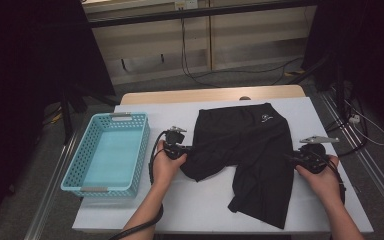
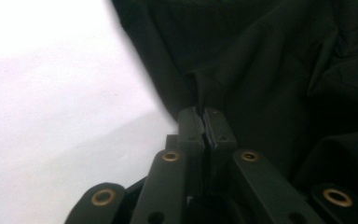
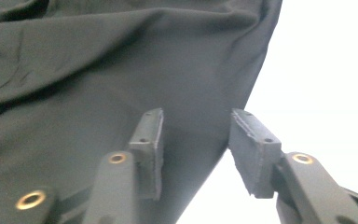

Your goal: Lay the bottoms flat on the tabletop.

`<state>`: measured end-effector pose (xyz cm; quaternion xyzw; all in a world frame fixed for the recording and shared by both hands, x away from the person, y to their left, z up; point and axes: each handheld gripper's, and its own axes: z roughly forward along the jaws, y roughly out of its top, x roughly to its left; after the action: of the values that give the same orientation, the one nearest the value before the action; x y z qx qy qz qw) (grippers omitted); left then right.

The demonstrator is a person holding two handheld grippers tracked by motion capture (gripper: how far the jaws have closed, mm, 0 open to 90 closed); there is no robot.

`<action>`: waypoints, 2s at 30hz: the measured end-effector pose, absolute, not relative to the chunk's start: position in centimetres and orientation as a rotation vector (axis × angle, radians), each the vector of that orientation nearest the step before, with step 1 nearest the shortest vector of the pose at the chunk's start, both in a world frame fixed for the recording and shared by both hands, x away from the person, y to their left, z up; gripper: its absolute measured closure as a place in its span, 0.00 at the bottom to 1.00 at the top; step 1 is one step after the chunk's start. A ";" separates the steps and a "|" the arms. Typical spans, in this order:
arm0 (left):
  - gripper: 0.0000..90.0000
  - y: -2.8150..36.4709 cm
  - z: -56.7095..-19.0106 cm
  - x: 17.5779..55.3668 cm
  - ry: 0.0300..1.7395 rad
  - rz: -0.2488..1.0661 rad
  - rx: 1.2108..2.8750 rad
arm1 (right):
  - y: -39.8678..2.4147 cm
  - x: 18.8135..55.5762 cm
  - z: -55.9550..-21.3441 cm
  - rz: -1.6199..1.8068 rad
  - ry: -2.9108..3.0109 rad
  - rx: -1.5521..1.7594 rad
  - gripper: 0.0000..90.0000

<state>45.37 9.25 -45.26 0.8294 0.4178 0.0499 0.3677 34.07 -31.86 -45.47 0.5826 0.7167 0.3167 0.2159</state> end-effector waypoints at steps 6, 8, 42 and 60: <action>0.98 10.4 -44.6 45.5 1.109 0.110 2.091 | -31.4 34.1 -45.7 0.889 2.036 1.583 0.95; 0.98 10.7 -44.5 45.5 1.112 0.091 2.088 | -31.2 34.0 -45.7 0.897 2.043 1.569 0.99; 0.65 9.7 -45.2 48.4 1.122 0.253 2.064 | -32.1 38.1 -45.0 0.872 2.003 1.526 0.66; 0.91 11.8 -44.0 46.4 1.130 0.110 2.066 | -32.9 35.3 -43.6 0.904 2.123 1.514 0.97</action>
<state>46.45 11.76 -44.01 0.8100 0.4430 0.0430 0.3819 35.33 -32.87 -43.58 0.5386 0.7554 0.3216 0.1896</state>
